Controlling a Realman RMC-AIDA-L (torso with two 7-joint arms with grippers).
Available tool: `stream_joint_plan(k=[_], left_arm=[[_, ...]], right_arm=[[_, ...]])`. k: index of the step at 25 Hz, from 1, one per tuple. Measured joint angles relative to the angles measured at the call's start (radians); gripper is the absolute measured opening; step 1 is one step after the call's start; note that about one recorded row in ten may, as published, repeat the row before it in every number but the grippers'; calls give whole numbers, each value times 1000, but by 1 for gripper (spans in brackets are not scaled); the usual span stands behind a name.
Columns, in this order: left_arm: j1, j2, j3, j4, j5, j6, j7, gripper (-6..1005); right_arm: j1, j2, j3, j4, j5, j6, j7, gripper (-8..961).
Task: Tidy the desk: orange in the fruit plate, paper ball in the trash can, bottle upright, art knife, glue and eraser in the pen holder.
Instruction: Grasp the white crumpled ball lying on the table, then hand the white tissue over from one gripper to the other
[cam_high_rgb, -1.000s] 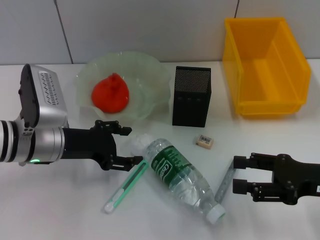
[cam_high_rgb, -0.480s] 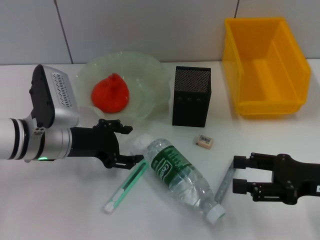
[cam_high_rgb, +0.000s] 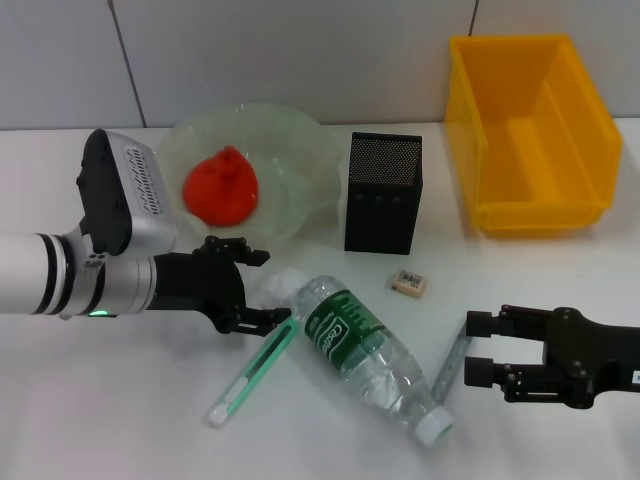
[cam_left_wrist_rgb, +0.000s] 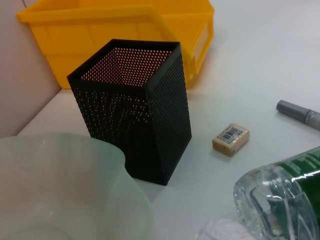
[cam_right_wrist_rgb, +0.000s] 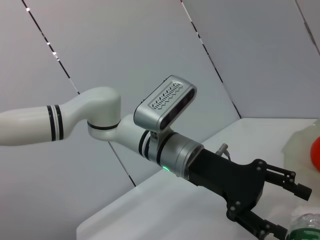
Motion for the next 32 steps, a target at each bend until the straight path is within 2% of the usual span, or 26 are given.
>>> stream_joint_plan(k=[12, 18, 29, 32], left_arm=[[0, 0, 41, 0, -10, -36, -2, 815], [1, 1, 54, -1, -10, -36, 0, 646], [6, 5, 57, 6, -9, -31, -8, 457], [21, 9, 46, 26, -9, -12, -24, 449]], right_arm=[[3, -3, 0, 0, 3, 0, -1, 786], [5, -3, 0, 0, 4, 2, -2, 785], [6, -3, 0, 0, 3, 2, -3, 785], [6, -3, 0, 0, 2, 8, -3, 785]])
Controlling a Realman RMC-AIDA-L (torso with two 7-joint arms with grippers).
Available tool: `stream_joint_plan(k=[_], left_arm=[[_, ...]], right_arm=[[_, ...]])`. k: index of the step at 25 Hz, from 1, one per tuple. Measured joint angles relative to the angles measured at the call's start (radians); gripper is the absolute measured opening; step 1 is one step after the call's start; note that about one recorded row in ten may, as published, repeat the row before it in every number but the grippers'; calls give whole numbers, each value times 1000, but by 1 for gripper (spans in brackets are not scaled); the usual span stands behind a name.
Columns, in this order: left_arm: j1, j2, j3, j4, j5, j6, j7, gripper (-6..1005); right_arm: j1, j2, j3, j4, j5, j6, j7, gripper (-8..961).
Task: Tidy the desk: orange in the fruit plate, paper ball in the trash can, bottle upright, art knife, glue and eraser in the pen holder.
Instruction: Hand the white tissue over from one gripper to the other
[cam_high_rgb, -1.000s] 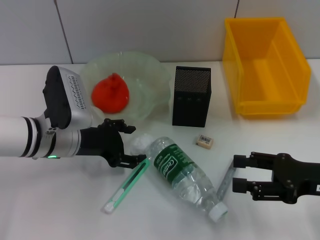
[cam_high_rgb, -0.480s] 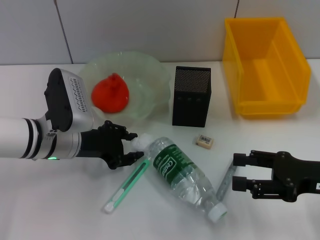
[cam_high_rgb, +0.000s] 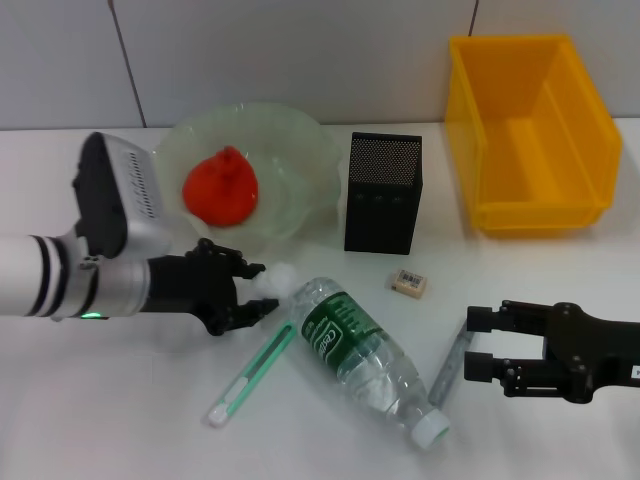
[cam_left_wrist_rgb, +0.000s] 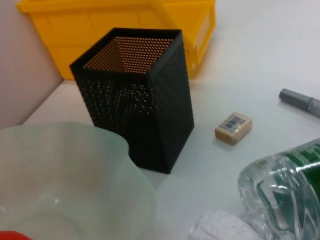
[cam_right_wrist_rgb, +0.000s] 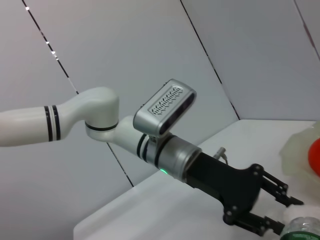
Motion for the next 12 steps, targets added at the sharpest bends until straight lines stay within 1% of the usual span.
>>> stream_joint_plan(k=[3, 4, 6, 8, 12], left_arm=[[25, 2, -21, 37, -5, 26, -14, 441], [54, 3, -57, 79, -22, 66, -21, 443], [80, 5, -104, 114, -52, 133, -25, 440], [94, 6, -140, 133, -72, 188, -28, 437], [103, 8, -278, 145, -103, 362, -37, 434]], right_arm=[[0, 0, 0, 0, -1, 5, 0, 785], [0, 0, 0, 0, -1, 6, 0, 785], [0, 0, 0, 0, -1, 6, 0, 785], [1, 0, 0, 0, 0, 6, 0, 785], [3, 0, 7, 0, 4, 7, 0, 785]])
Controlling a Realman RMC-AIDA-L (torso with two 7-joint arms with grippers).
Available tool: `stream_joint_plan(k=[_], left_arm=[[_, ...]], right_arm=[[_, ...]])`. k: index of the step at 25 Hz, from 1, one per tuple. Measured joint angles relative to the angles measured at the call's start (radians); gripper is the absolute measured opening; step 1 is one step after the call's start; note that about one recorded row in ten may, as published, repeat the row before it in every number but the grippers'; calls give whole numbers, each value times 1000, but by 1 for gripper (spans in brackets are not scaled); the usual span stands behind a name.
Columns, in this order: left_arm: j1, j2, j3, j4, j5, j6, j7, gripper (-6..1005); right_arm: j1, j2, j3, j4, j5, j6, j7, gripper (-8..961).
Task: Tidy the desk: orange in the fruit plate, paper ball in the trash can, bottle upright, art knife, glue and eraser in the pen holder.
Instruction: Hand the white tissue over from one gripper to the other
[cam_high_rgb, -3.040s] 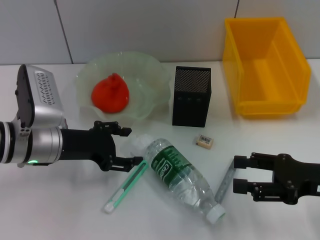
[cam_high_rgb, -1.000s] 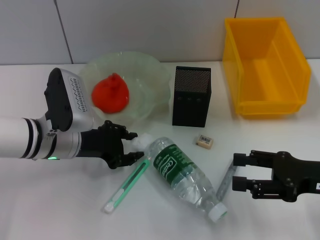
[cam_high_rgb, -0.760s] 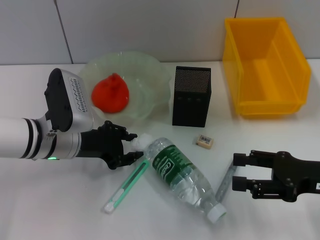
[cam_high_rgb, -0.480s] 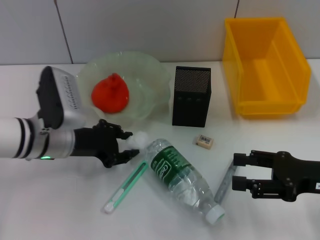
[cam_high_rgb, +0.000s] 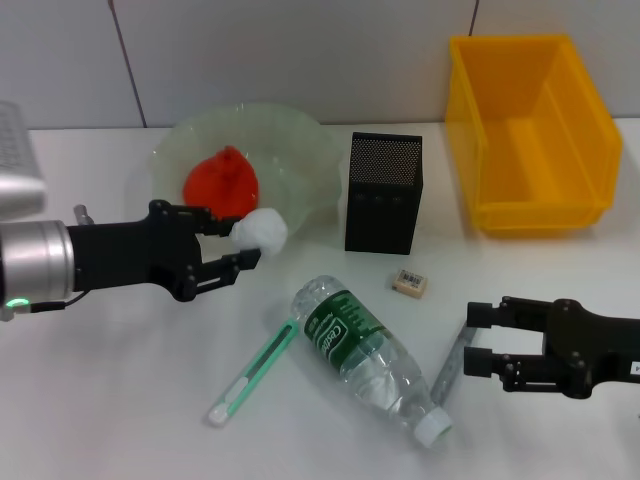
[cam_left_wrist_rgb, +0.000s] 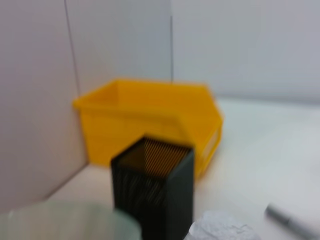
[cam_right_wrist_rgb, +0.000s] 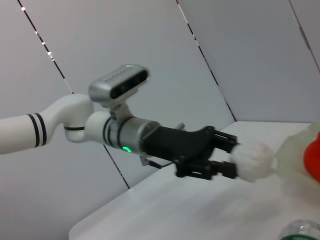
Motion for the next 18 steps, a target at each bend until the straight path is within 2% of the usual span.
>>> stream_joint_plan(k=[3, 5, 6, 7, 8, 9, 10, 11, 14, 15, 16, 18], left_arm=[[-2, 0, -39, 1, -13, 72, -2, 435], [-2, 0, -39, 1, -13, 72, -2, 433], [-2, 0, -39, 1, -13, 72, -2, 433], [-2, 0, -49, 1, -24, 108, 2, 432], [0, -4, -47, -16, -82, 174, 57, 431], [0, -4, -47, -16, -82, 174, 57, 431], [-1, -5, -46, -27, -98, 190, 78, 431], [-1, -5, -46, -27, -98, 190, 78, 431], [-13, -7, -34, -62, -152, 225, 142, 431], [-20, -8, -14, -78, -183, 232, 177, 431], [-20, -8, -14, -78, -183, 232, 177, 431], [-25, -9, 10, -91, -215, 234, 208, 431]], right_arm=[[1, -1, 20, 0, 0, -3, 10, 785], [5, -8, 105, -1, 1, -38, 87, 785], [5, -8, 105, -1, 1, -38, 87, 785], [14, -18, 169, -2, 2, -71, 175, 785], [22, -26, 200, -3, 2, -88, 235, 785], [22, -26, 200, -3, 2, -88, 235, 785], [38, -43, 250, -14, 2, -110, 376, 785], [38, -43, 250, -14, 2, -110, 376, 785], [72, -80, 290, -68, 2, -113, 579, 785], [97, -110, 293, -121, 1, -114, 686, 785], [97, -110, 293, -121, 1, -114, 686, 785], [118, -128, 286, -151, -4, -117, 757, 785]])
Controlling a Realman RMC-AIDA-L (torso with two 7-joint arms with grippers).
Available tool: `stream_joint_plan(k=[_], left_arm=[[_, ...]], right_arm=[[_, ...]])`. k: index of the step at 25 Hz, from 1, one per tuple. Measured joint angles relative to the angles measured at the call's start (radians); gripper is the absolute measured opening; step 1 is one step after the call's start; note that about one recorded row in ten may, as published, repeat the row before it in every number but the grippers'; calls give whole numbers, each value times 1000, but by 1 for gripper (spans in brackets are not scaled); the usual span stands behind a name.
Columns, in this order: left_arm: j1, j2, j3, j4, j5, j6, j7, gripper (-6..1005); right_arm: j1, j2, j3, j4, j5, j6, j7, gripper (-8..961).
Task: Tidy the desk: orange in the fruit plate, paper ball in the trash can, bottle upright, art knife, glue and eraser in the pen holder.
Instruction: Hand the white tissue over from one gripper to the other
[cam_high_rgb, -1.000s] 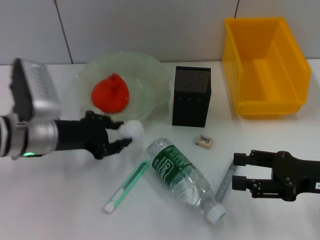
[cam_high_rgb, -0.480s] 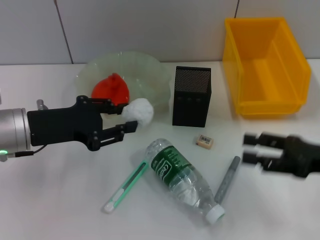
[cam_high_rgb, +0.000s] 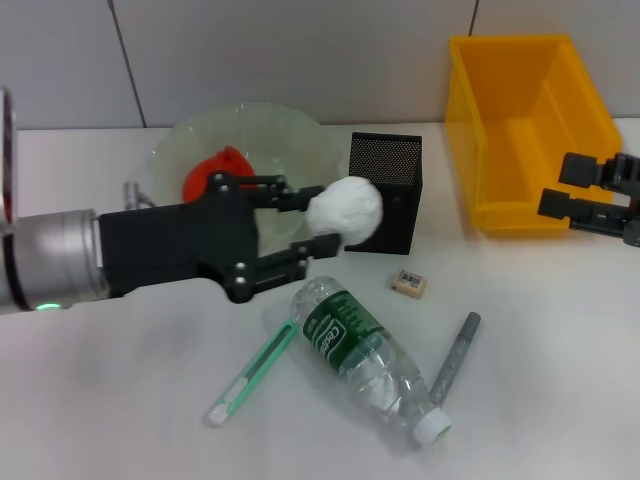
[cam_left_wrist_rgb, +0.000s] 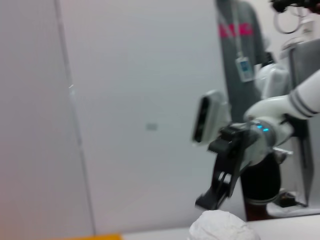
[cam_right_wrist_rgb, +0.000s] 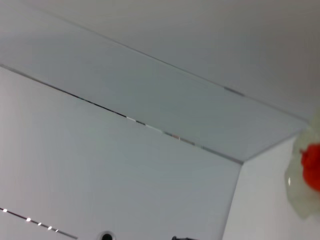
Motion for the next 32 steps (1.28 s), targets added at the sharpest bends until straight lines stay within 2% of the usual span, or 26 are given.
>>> stream_joint_plan(k=[2, 6, 9, 10, 13, 14, 18, 32], left_arm=[[-24, -2, 99, -31, -92, -15, 76, 431], [-24, -2, 99, -31, -92, -15, 76, 432], [-24, -2, 99, -31, -92, -15, 76, 432], [-66, -5, 182, -69, -157, -43, 146, 432], [-66, -5, 182, -69, -157, -43, 146, 432], [-98, -6, 208, -80, -165, -66, 152, 432], [-111, -8, 221, -82, -167, -81, 154, 432], [-128, -8, 242, -96, -178, -85, 150, 430]], right_arm=[[24, -7, -17, -2, -10, -23, 82, 785], [49, -8, -19, 1, -30, -45, 125, 785], [72, 3, -19, 1, -49, -53, 145, 785], [76, 6, -19, 1, -54, -53, 147, 785], [91, 11, -19, 2, -75, -45, 149, 785], [98, 15, -19, 2, -84, -42, 149, 786], [112, 31, -18, 3, -106, -18, 150, 780], [137, 50, -18, 3, -105, -9, 127, 739]])
